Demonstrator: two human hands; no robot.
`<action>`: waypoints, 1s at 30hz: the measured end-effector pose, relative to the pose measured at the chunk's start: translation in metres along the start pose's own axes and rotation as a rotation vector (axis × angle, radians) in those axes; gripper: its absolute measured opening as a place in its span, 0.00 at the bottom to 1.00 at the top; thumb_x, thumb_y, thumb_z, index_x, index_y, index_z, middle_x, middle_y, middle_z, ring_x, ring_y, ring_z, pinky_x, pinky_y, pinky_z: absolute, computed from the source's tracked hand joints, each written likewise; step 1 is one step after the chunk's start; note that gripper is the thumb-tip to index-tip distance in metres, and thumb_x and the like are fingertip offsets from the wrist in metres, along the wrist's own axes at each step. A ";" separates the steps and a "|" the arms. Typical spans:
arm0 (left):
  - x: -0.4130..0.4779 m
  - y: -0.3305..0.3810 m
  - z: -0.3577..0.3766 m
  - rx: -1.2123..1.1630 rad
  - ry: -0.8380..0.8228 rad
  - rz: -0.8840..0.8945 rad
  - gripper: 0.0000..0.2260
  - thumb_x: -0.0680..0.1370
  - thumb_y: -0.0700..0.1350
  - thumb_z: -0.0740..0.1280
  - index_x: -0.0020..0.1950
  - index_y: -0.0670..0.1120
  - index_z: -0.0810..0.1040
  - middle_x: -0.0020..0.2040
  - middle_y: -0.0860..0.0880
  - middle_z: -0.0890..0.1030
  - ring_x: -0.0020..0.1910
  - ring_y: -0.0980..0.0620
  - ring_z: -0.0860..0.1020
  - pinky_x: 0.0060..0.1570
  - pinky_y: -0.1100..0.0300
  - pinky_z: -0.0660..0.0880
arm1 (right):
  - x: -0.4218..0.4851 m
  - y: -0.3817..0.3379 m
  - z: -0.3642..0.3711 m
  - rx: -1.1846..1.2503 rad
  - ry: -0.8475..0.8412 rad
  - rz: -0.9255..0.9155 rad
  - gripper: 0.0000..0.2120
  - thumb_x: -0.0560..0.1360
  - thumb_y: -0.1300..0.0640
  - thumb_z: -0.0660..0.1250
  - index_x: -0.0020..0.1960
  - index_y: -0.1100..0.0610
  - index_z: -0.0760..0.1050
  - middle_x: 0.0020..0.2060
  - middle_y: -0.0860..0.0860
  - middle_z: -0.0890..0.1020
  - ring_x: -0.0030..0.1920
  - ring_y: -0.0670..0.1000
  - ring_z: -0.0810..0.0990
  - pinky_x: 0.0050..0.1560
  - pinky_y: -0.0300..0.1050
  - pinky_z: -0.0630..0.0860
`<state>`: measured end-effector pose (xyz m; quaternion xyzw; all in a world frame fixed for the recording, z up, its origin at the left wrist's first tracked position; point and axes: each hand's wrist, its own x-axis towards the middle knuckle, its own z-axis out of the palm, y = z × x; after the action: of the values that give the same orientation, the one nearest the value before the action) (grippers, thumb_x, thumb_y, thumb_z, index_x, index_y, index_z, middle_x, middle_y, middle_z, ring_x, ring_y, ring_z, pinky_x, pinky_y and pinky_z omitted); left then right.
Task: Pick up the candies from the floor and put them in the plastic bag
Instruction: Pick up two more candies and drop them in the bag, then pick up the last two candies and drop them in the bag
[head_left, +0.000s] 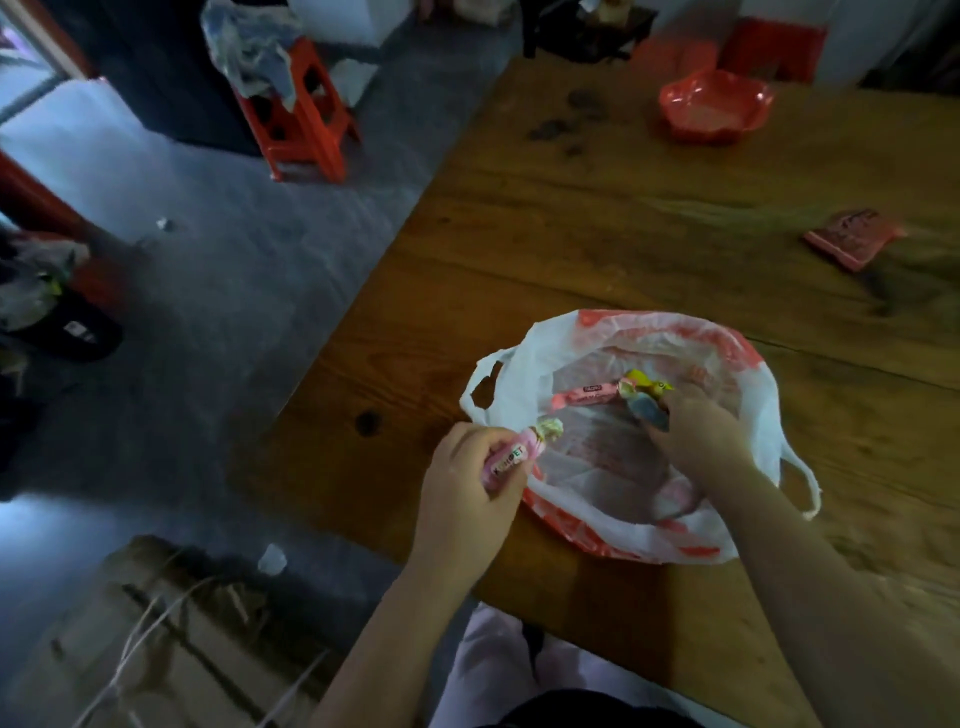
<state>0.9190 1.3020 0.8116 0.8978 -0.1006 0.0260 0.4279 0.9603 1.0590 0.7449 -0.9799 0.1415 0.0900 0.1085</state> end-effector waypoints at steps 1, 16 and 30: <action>0.006 -0.001 0.002 -0.011 -0.033 0.027 0.10 0.72 0.46 0.69 0.51 0.45 0.77 0.47 0.54 0.75 0.45 0.59 0.75 0.41 0.72 0.73 | 0.000 0.000 0.000 -0.007 0.004 0.021 0.14 0.74 0.51 0.62 0.53 0.61 0.72 0.52 0.60 0.77 0.47 0.61 0.78 0.39 0.49 0.71; 0.090 -0.011 0.086 0.150 -0.465 0.134 0.11 0.72 0.49 0.69 0.52 0.47 0.76 0.50 0.49 0.77 0.46 0.53 0.75 0.42 0.61 0.74 | -0.072 -0.002 -0.041 0.415 0.352 0.195 0.13 0.70 0.55 0.69 0.52 0.58 0.76 0.45 0.54 0.80 0.42 0.54 0.79 0.37 0.45 0.72; 0.104 -0.019 0.110 0.680 -0.601 0.501 0.16 0.78 0.52 0.59 0.62 0.45 0.69 0.59 0.45 0.74 0.58 0.46 0.70 0.54 0.54 0.67 | -0.114 -0.017 -0.041 0.478 0.444 0.323 0.10 0.71 0.56 0.68 0.51 0.56 0.76 0.47 0.52 0.79 0.43 0.54 0.79 0.40 0.50 0.77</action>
<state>1.0209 1.2126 0.7414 0.9024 -0.4168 -0.1000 0.0449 0.8633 1.0942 0.8114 -0.8875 0.3316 -0.1446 0.2856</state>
